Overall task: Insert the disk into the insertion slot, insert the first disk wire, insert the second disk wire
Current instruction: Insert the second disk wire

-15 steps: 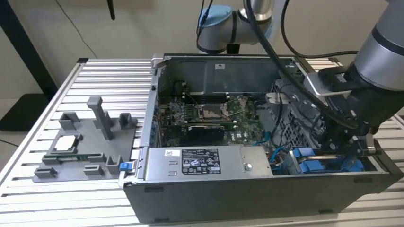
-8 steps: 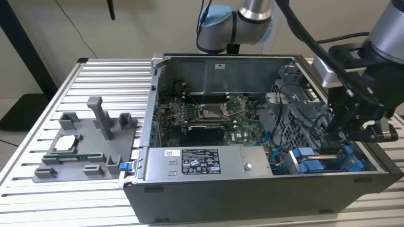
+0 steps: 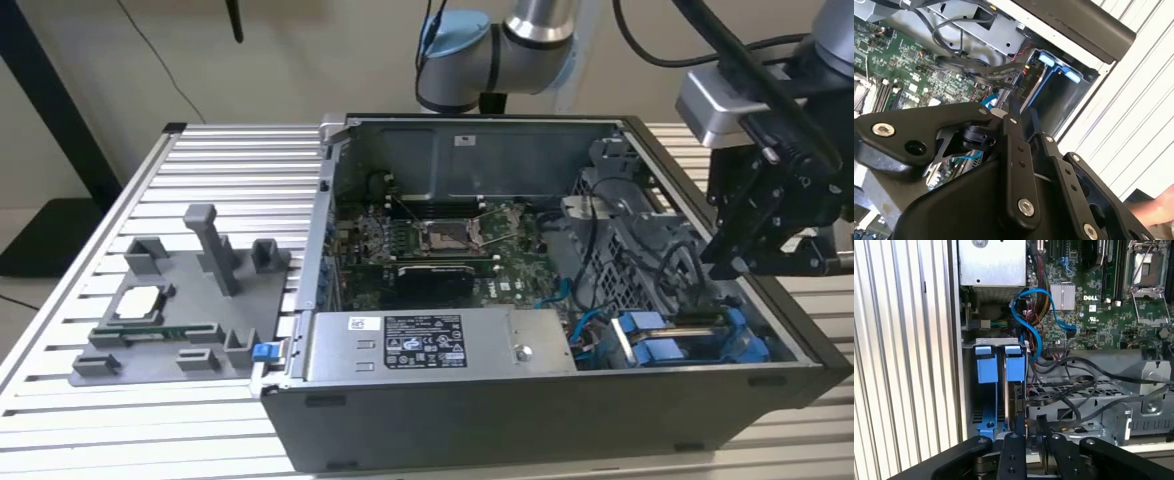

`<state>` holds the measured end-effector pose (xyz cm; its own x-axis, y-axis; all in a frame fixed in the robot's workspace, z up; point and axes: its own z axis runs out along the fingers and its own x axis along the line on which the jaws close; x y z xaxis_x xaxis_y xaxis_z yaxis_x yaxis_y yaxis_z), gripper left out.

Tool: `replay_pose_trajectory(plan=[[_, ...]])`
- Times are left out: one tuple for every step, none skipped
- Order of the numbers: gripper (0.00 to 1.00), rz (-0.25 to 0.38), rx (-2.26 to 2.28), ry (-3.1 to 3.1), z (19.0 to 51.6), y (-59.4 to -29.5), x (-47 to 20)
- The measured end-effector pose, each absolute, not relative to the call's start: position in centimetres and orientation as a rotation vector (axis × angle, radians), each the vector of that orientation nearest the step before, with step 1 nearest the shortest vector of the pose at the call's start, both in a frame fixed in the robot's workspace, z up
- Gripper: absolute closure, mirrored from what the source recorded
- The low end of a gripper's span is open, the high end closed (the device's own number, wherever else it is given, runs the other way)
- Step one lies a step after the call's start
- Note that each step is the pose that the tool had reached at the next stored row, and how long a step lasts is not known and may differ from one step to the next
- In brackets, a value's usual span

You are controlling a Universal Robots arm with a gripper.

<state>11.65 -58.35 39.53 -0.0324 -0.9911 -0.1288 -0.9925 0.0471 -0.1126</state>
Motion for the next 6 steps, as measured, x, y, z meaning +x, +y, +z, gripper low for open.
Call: replay_pose_trajectory(plan=[[0.0,0.012,-2.058,2.142,39.55,-58.35,11.65],[0.0,0.012,-2.057,2.142,39.56,-58.35,11.65],[0.0,0.012,-2.058,2.142,39.64,-58.35,11.65],[0.0,0.012,-2.058,2.142,39.72,-58.35,11.65],[0.0,0.012,-2.058,2.142,39.72,-58.35,11.65],[0.0,0.012,-2.058,2.142,39.72,-58.35,11.65]])
